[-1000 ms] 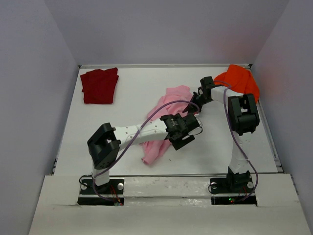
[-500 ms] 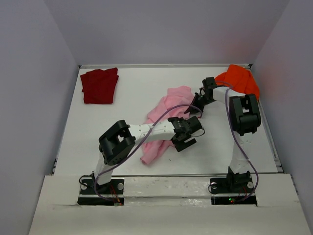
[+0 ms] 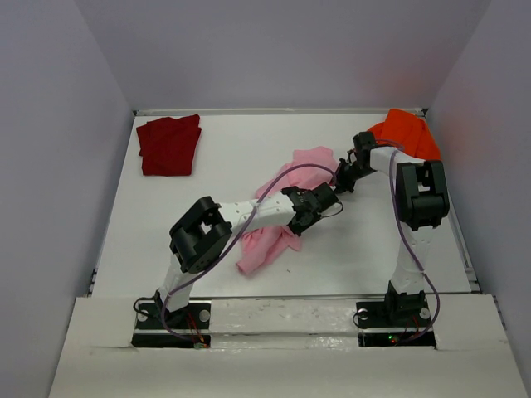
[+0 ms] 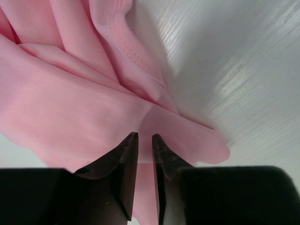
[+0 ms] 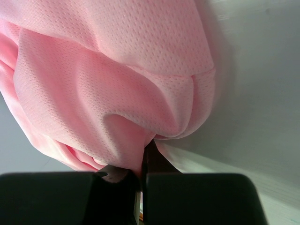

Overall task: Fold and stack the t-shirts
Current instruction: Flatten out the tshirt

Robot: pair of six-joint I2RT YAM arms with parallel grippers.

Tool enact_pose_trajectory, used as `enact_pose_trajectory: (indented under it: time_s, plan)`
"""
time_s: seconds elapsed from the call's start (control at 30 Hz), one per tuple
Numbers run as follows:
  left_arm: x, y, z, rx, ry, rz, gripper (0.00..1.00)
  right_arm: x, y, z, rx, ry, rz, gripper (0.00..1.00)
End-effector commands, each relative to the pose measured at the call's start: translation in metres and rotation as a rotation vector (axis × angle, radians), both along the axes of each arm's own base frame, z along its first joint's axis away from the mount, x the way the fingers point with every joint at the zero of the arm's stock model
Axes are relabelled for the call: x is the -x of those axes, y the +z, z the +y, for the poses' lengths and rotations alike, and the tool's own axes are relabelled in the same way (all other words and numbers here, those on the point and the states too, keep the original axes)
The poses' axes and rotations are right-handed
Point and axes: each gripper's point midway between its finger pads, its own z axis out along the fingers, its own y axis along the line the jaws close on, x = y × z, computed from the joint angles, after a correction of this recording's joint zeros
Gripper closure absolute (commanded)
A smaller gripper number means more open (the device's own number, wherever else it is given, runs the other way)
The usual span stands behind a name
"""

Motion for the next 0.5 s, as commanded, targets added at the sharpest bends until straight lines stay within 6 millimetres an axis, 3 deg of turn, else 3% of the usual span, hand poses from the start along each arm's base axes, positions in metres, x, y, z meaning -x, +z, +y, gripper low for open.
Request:
enact_pose_trajectory:
  time_s: [0.0, 0.07, 0.13, 0.3, 0.47]
  plan:
    - [-0.005, 0.016, -0.006, 0.023, 0.006, -0.016, 0.84, 0.010, -0.005, -0.019, 0.083, 0.002, 0.007, 1.00]
    - [-0.005, 0.017, -0.004, 0.021, 0.011, -0.017, 0.92, 0.009, -0.006, -0.022, 0.081, -0.009, 0.012, 1.00]
    - [-0.003, 0.019, -0.004, 0.029, 0.011, -0.008, 0.89, 0.009, -0.005, -0.022, 0.082, -0.013, 0.010, 1.00]
    - [0.004, 0.030, -0.008, 0.072, 0.005, 0.021, 0.46, 0.007, -0.005, -0.022, 0.078, -0.015, 0.011, 1.00]
    - [0.011, 0.037, -0.009, 0.089, 0.002, 0.047, 0.37, 0.006, -0.004, -0.022, 0.079, -0.016, 0.008, 1.00]
